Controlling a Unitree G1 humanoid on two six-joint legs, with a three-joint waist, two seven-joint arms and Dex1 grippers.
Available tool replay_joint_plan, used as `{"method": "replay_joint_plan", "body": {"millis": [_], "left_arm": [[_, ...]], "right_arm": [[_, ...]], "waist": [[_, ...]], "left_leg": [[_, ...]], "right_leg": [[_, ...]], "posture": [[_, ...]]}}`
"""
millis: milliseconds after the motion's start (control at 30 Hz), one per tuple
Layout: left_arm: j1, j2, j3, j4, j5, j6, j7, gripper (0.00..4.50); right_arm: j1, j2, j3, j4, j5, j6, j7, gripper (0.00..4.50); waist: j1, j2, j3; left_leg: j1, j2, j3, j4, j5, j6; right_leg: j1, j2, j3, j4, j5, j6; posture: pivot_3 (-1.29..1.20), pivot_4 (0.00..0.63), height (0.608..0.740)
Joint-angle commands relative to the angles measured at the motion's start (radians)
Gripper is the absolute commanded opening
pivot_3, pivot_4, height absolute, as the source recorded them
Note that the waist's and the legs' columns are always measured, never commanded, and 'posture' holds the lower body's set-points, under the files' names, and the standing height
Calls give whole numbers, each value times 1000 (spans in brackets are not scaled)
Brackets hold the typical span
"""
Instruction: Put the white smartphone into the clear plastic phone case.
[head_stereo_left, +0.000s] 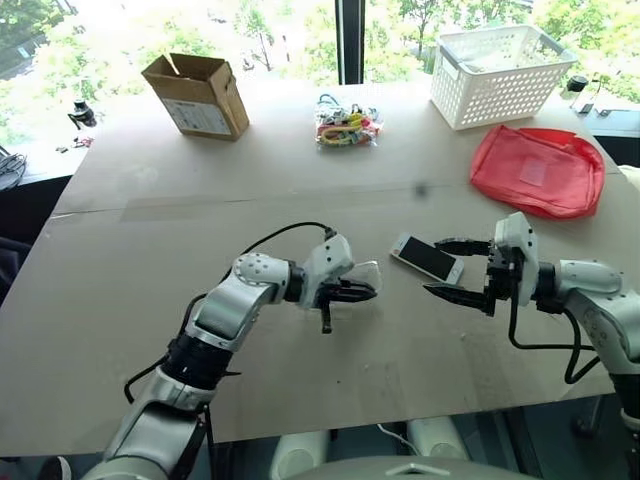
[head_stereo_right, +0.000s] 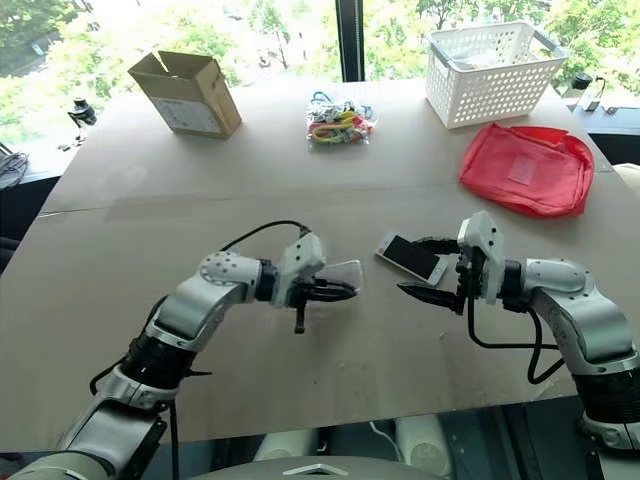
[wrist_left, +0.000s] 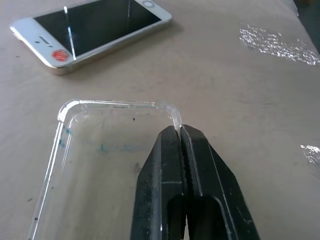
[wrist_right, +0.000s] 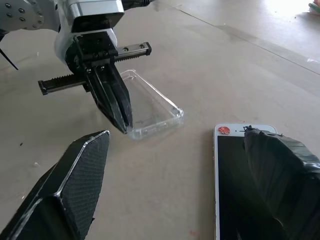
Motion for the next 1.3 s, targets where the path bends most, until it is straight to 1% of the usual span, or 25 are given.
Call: {"method": "replay_joint_plan", "body": {"millis": [33,100,133,167,300,367,433,533,633,700,767,900,1000,1100,1233,1300], "left_arm": [[-9,14,-50,-46,6,-22,-47,29],[-13,17,-60,-42,6,-34,-62,29],[-16,14,-59,-35,7,-45,-61,552],[-19,12,-58,-31,5,-49,-62,853],[-33,10,-46,-27,-5,-49,-68,2682],[-41,7,-32,-29,-11,-48,-62,3753],[-51,2,-4,-47,-28,-35,-45,4343],[-61,2,56,-107,-83,20,-24,4343],[-60,37,134,-195,-149,98,0,4343],[-38,76,202,-263,-202,150,13,4343],[0,126,269,-324,-243,197,29,4343],[98,249,387,-437,-296,244,44,4343],[149,299,484,-511,-352,276,79,4343],[185,325,535,-575,-404,302,107,4343],[204,335,551,-615,-454,324,149,4343],[212,348,543,-624,-457,324,160,4343]], "right_arm": [[1,-21,-4,-16,-15,-31,16,4500],[2,-29,-3,-14,-29,-44,20,4500],[3,-31,-4,-13,-33,-53,24,4500],[4,-31,-4,-14,-35,-59,26,4500],[4,-20,-14,-20,-22,-82,37,4500],[5,-25,-10,-12,-30,-93,46,4500],[4,-32,-10,12,-47,-118,56,4500],[-3,-47,-3,63,-95,-161,59,4500],[-19,-46,15,123,-164,-138,-7,4500],[-16,-61,43,149,-207,-134,-9,4500],[-16,-52,60,186,-254,-171,-32,4500],[-33,-9,92,228,-295,-175,-73,4500],[-59,29,112,281,-338,-191,-115,4500],[-77,43,132,332,-368,-219,-114,4500],[-95,47,144,373,-380,-252,-96,4500],[-106,47,152,394,-386,-264,-90,4500]], "waist": [[-1,0,0],[-1,0,0],[0,0,0],[0,0,0],[0,0,0],[0,0,0],[0,0,0],[1,0,0],[-2,0,0],[-4,0,0],[-9,0,0],[-9,0,0],[-4,-1,0],[-5,-2,0],[-6,-3,-1],[-8,-3,-1]], "left_leg": [[0,0,0,0,0,0],[0,0,0,0,0,0],[0,0,0,0,0,0],[0,0,0,0,0,0],[0,0,0,0,0,0],[0,0,0,0,0,0],[0,0,0,0,0,0],[0,0,0,0,0,0],[0,0,0,0,0,0],[0,1,1,0,0,0],[0,1,0,0,0,0],[1,2,1,-1,0,0],[1,3,1,-1,0,0],[2,3,2,-1,0,0],[5,3,2,-1,0,0],[6,2,2,-1,0,0]], "right_leg": [[0,0,0,0,0,0],[0,0,0,0,0,0],[0,0,0,0,0,0],[0,0,0,0,0,0],[0,0,0,0,0,0],[0,0,0,0,0,0],[0,0,0,0,0,0],[0,0,0,0,0,0],[0,0,0,0,0,0],[0,0,1,0,0,0],[0,0,0,0,0,0],[0,0,1,0,0,0],[0,0,1,-1,0,0],[1,-1,2,-1,0,0],[4,0,2,-2,0,0],[5,0,2,-2,0,0]], "posture": [[0,150,740],[0,150,740],[0,150,740],[0,150,740],[0,150,740],[0,150,740],[0,150,740],[0,150,740],[0,150,740],[0,150,740],[0,150,740],[0,150,740],[0,150,740],[0,150,740],[0,150,740],[0,150,740]]}}
